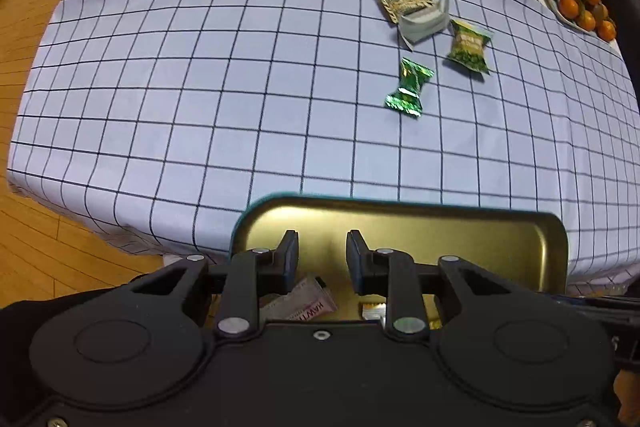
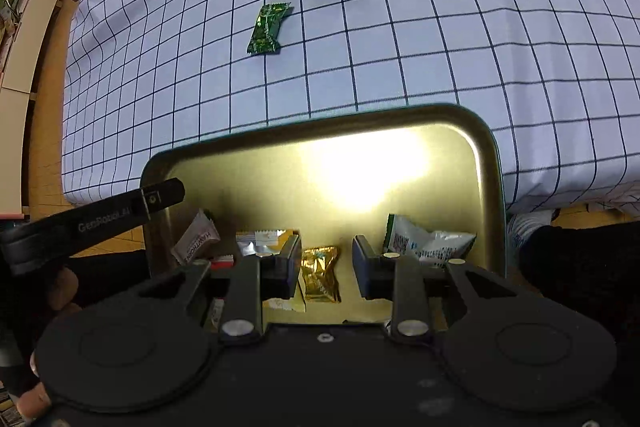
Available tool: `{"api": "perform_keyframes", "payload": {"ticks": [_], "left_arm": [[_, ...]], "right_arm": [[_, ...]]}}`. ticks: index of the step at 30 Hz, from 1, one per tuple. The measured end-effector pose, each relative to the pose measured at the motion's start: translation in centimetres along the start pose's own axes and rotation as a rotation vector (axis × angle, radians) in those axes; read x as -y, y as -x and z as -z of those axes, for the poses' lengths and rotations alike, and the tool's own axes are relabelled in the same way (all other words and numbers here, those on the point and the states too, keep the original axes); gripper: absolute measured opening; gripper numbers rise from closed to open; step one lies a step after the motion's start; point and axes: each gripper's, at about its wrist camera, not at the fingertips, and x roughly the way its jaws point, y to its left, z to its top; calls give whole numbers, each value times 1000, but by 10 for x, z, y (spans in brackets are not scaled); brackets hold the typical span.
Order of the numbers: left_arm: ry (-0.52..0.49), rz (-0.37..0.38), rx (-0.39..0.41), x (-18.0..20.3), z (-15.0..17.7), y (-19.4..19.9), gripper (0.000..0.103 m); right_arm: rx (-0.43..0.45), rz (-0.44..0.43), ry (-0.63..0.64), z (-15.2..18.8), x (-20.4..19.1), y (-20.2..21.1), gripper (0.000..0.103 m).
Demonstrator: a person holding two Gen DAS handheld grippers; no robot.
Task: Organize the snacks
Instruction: 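Move both tools back to the tablecloth, right tool toward the green garlic-pea packet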
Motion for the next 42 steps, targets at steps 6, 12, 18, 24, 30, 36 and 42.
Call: {"api": "perform_keyframes", "payload": {"ticks": [6,12,18,24,30,36,42], "left_arm": [[44,6,-46,-3,-34,-6,36],[32,-31,-46,0,-70,-12,36],[4,-49,-34,9,-107,-17,36],[-32,-55,18,27,-142,-18,36],[-35,-17,45,32,-163,-24,36],[-5,-3,28,31,-171,-30,36],[32,35,-18,25,-174,-38,36]], "right_arm": [[-22,34,-37,-46,7,-4,31],[-79,36,-85,-92,14,-10,32],[-56,88,-83,-136,7,-7,37],[-34,135,-58,-180,-8,-3,45],[39,77,-92,-213,-19,0,44],[85,81,-134,-231,-18,-11,44],[26,86,-185,-241,-17,-35,44]]}}
